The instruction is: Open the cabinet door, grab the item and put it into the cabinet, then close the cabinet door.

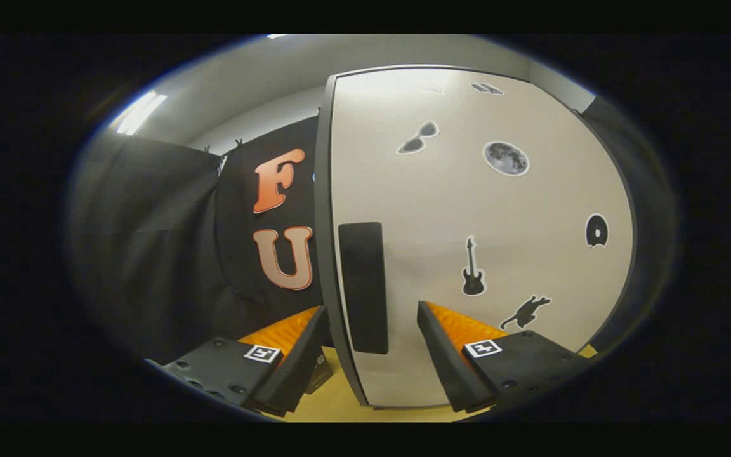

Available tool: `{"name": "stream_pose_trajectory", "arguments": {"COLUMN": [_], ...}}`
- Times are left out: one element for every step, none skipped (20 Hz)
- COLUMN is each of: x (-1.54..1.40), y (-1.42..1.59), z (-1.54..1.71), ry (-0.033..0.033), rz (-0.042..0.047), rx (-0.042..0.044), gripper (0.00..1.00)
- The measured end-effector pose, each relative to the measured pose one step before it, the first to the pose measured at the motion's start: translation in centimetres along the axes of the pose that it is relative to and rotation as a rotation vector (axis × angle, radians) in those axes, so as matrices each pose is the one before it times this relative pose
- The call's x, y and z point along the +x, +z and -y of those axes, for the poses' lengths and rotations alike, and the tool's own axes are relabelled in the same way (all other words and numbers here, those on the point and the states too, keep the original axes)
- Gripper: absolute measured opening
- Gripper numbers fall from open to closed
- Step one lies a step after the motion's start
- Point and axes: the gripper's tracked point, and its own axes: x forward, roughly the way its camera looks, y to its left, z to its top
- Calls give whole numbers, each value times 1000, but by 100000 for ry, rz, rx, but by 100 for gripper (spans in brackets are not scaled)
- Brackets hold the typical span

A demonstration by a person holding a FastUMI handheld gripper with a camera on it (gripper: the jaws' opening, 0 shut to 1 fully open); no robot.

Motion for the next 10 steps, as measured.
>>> {"name": "stream_pose_trajectory", "arguments": {"x": [351, 556, -4, 17, 280, -193, -65, -17, -226, -242], "y": [-101, -183, -340, 174, -198, 147, -20, -36, -43, -19], "z": [112, 315, -370, -153, 89, -46, 68, -76, -17, -69], "ry": [-760, -1791, 1388, 185, 489, 406, 471, 811, 1394, 1847], "rz": [148, -24, -1334, 1560, -1194, 228, -461, -415, -1289, -985], "rx": [-374, -457, 835, -257, -984, 433, 286, 439, 561, 348], "gripper": [80, 70, 60, 50, 41, 40, 39, 37, 37, 37]}}
